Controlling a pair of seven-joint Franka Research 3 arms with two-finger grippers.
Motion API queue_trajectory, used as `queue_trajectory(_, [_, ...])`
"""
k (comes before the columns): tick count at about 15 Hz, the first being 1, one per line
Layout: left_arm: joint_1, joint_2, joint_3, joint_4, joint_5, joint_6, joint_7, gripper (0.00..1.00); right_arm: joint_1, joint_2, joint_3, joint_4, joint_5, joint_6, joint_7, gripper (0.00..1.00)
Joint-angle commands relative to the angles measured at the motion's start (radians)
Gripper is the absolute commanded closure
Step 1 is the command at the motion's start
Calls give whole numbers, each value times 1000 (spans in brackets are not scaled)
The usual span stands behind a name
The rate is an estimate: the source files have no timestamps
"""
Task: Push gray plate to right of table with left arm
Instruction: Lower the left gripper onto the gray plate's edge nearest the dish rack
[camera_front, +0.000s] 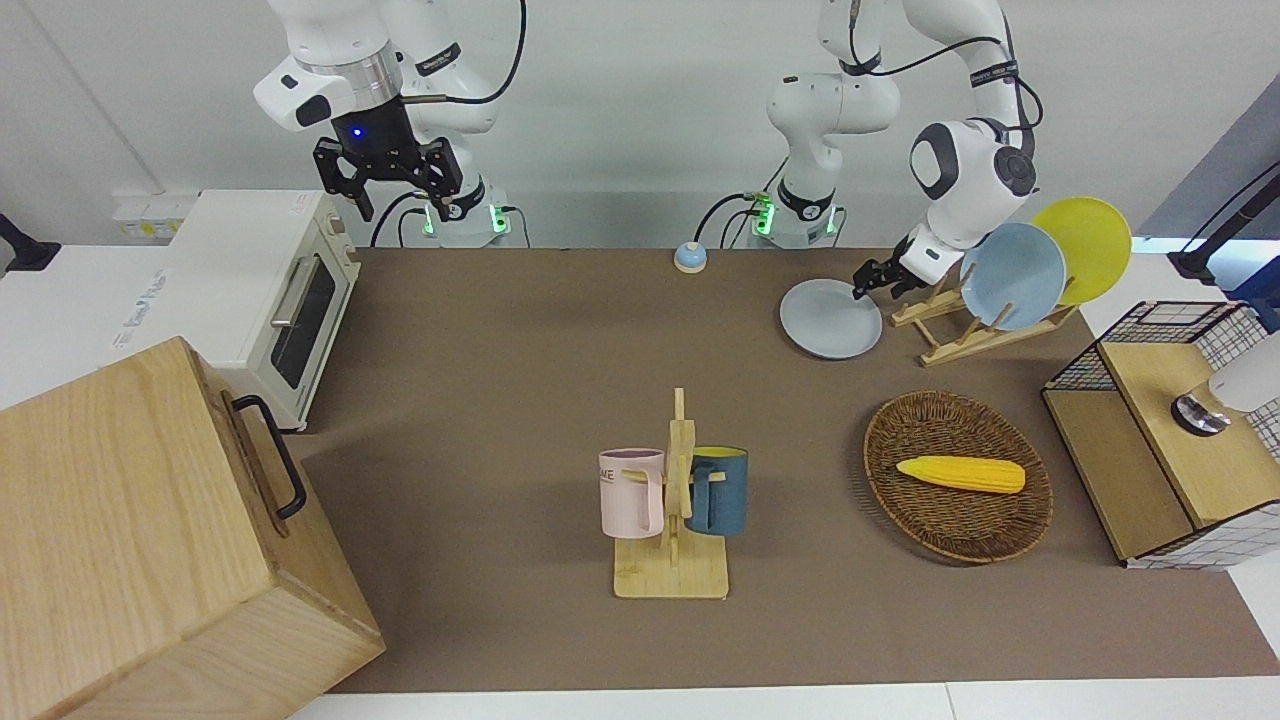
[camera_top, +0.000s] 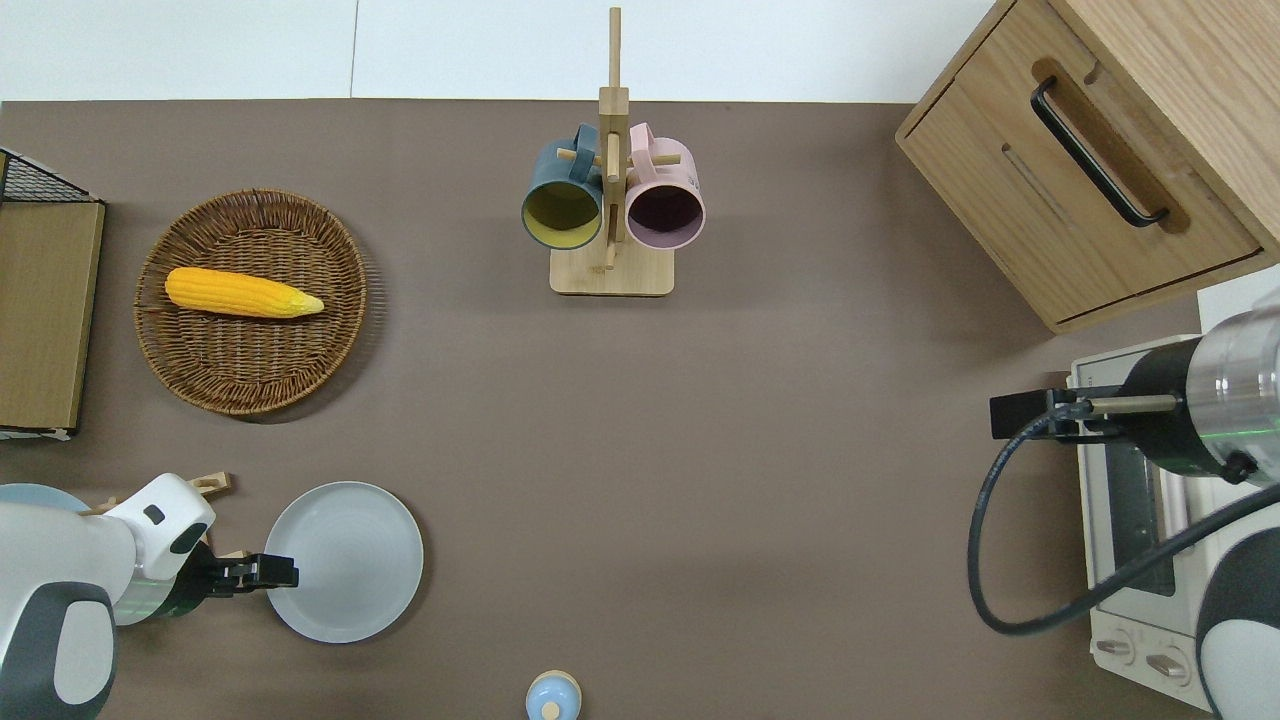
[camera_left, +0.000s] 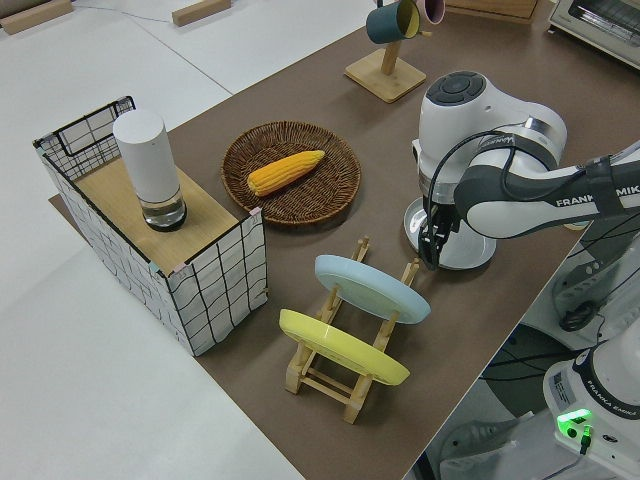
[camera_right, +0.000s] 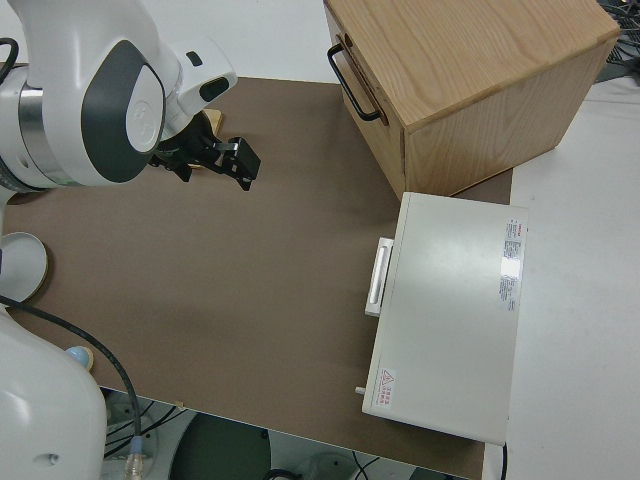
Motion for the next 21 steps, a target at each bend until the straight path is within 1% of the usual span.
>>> queue_trajectory(1, [-16,6,14,-26,-15,18,21,176,-30,-27,17,-27,22,-1,11,5])
queue_trajectory(5, [-16,23,14,-33,-15,39,24,207,-30,-27,17,-27,22,-1,11,5])
queue_trajectory(8, [-16,58,14,-42,-19,83,35,233,-30,-27,17,-27,22,-1,11,5])
queue_trajectory(9, [-16,72,14,-43,-33,96,35,235,-30,-27,17,-27,22,-1,11,5])
queue_trajectory(11, [-25,75,14,-45,-49,97,47,245,-30,-27,17,-27,22,-1,11,5])
queue_trajectory(13, [-25,87,13,-43,-55,104,50,291,-30,-27,17,-27,22,-1,11,5])
queue_trajectory(14, [-27,91,13,-43,-56,113,50,333,-30,-27,17,-27,22,-1,11,5])
queue_trajectory(16, [-27,92,13,-43,-56,116,50,448,-30,-27,17,-27,22,-1,11,5])
queue_trajectory(20, [-27,92,13,-43,-59,116,57,768,-30,-27,17,-27,22,-1,11,5])
queue_trajectory(21, [-25,91,13,-43,-61,116,66,831,-30,-27,17,-27,22,-1,11,5])
